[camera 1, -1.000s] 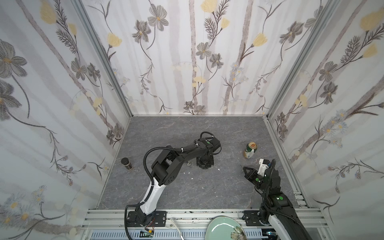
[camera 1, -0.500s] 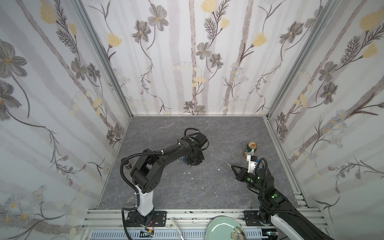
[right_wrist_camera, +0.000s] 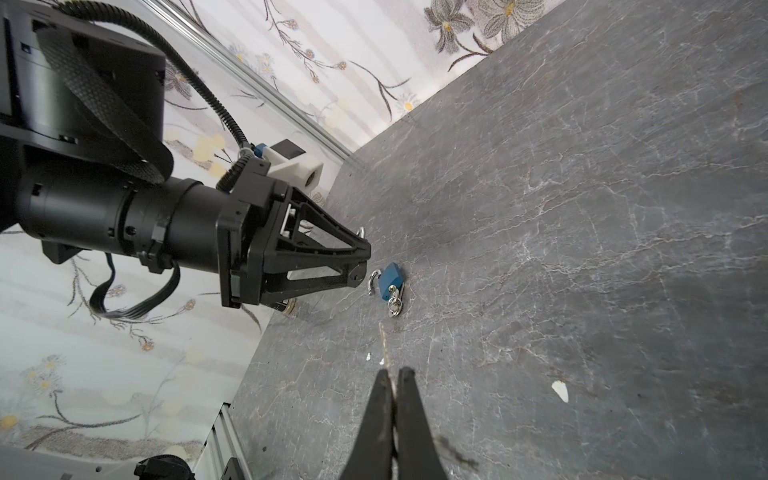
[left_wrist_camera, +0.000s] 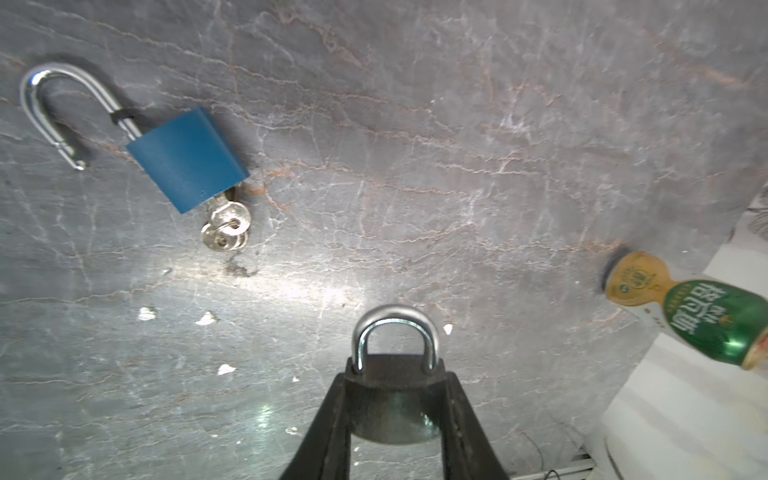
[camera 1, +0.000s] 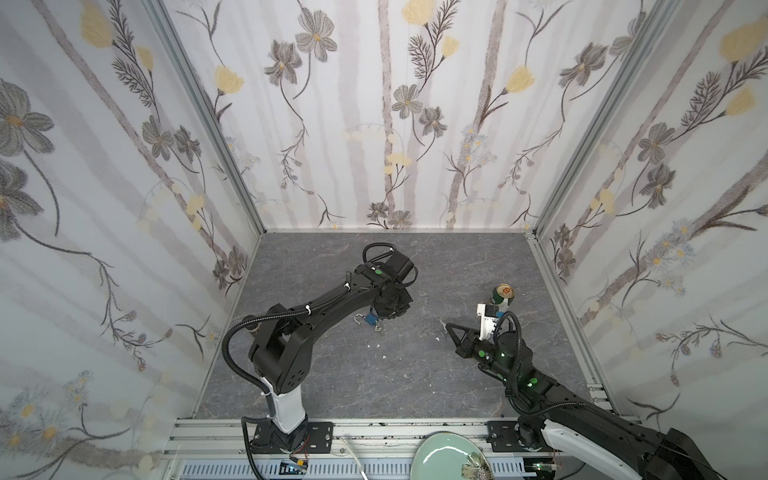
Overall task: Unlock with the key
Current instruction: 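Bring the black padlock toward the right gripper while the right moves the key closer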
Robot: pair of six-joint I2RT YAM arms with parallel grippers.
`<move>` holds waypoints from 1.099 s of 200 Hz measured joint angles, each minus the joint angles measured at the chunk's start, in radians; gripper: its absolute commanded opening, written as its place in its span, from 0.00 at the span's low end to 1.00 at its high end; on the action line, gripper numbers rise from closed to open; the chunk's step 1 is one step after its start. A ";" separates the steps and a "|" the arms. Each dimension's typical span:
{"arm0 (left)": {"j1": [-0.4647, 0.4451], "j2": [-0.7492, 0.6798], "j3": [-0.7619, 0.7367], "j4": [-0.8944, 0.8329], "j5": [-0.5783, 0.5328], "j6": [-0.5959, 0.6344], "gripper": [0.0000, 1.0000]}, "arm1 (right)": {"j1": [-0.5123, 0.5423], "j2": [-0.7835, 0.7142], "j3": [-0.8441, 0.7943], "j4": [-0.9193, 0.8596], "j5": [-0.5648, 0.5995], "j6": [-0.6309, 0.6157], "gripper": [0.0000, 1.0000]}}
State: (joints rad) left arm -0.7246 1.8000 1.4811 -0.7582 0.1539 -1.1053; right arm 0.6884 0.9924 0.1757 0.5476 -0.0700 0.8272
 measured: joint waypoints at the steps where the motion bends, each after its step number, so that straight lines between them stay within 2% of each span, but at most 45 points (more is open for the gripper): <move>1: 0.000 0.000 0.000 0.002 0.001 -0.002 0.15 | 0.001 0.003 0.001 0.002 0.001 0.000 0.00; 109: 0.005 -0.002 0.017 0.021 0.041 -0.100 0.16 | 0.109 0.401 0.122 0.286 0.077 0.002 0.00; 220: 0.010 -0.008 0.019 0.021 0.050 -0.125 0.17 | 0.129 0.549 0.189 0.356 0.076 0.010 0.00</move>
State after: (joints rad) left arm -0.7147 1.7924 1.4998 -0.7372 0.2039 -1.2304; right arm 0.8173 1.5417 0.3645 0.9039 0.0063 0.8375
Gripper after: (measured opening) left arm 0.279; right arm 0.050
